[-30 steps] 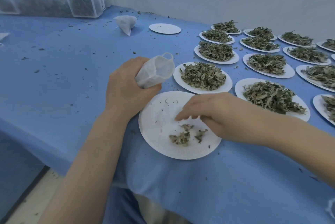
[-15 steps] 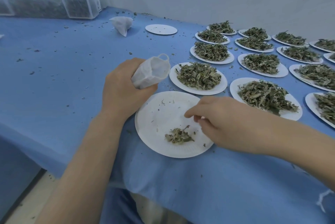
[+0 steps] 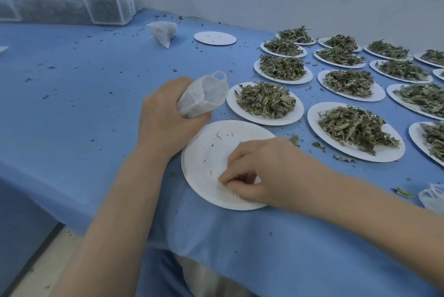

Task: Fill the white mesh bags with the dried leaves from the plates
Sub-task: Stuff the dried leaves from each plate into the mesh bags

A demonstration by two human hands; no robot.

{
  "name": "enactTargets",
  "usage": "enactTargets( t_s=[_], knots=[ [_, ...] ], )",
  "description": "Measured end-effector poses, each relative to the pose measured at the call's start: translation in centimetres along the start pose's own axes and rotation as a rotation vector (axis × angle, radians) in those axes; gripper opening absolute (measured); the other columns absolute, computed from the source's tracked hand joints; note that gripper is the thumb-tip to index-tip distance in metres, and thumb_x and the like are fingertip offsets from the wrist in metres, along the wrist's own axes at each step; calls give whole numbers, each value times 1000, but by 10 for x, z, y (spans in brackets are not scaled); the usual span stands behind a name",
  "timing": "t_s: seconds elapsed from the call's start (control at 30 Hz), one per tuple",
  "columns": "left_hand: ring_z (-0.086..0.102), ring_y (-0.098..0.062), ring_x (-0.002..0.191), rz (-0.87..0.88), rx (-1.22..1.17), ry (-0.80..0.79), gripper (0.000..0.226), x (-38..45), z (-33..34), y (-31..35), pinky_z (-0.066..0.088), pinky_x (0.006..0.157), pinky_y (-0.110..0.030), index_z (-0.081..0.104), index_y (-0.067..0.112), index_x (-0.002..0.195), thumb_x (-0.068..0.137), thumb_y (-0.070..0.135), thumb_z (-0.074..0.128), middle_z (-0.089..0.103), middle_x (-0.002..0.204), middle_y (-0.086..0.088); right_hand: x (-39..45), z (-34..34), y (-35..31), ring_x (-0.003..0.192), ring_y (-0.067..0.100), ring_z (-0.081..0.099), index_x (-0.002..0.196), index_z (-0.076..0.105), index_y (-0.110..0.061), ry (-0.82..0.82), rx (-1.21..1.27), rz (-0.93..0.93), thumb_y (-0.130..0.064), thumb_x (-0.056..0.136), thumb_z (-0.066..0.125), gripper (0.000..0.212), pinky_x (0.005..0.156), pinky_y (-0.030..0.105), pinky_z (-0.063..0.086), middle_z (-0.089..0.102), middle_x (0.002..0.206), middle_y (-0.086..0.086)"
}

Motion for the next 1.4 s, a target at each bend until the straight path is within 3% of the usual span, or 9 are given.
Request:
enactTargets(
  t_s=[0.1,0.23,0.47,0.6,0.73,0.87,1.0,1.2,1.4],
  knots=[
    [47,-4,68,0,-11,-8,27,-1,0,1,38,60,-15,52,37,81,66,23,70,52,69,20,2,1,-4,81,8,55,94,73,-22,24,-33,22,-18,86,53,22,82,21,41,68,98,-6],
    [48,-5,69,2,-3,-20,26,-2,1,2,36,60,-13,53,38,80,65,25,70,54,70,17,6,-14,2,81,7,60,88,76,-26,60,69,60,-13,79,63,20,76,13,43,73,85,-6],
    [53,-9,71,39,-22,-32,27,-3,2,7,42,61,-20,65,23,89,64,26,70,57,74,16,27,-66,24,74,9,63,80,76,-26,535,161,35,-10,76,69,18,77,27,48,73,80,-3],
    [53,-8,71,49,-66,-27,28,-3,2,7,41,61,-15,65,21,89,63,30,69,60,75,10,48,-59,14,78,15,60,80,77,-14,499,-40,-146,-7,78,67,13,70,33,43,72,80,6],
    [51,-3,67,-2,-85,-34,25,-2,2,3,40,59,-14,62,23,85,62,28,69,58,72,13,54,-57,15,68,10,52,85,75,-7,460,2,-204,-8,81,65,11,63,16,35,73,81,7],
    [52,-3,69,-19,-81,-34,23,-2,2,1,43,61,-20,61,27,85,64,27,71,57,72,13,41,-59,18,94,2,55,99,74,-12,484,86,-253,-13,83,67,18,75,7,39,72,102,-1],
    [54,-2,73,-56,-78,-44,27,-2,1,-1,42,62,-14,61,30,87,62,35,71,61,79,13,18,-54,28,89,2,56,103,72,-19,468,128,-43,-24,86,67,19,78,10,42,70,97,-6],
    [55,5,77,-160,-78,-87,38,-1,1,-4,39,61,-4,56,42,89,55,47,71,59,84,28,-17,-17,29,120,5,35,137,38,-30,-11,17,379,-84,54,50,100,96,22,32,39,132,-12],
    [53,11,78,-224,-56,-146,39,-2,0,-4,39,60,-14,53,48,85,52,51,73,57,81,35,-23,1,16,117,22,34,133,30,-23,9,-26,506,-91,41,54,116,93,36,34,38,121,0]
  ],
)
Point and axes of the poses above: each hand's wrist, its own x-axis towards the middle knuckle, its own z-axis out of the palm, y = z × x, the point moved 3 cm from there along x, towards the middle knuckle
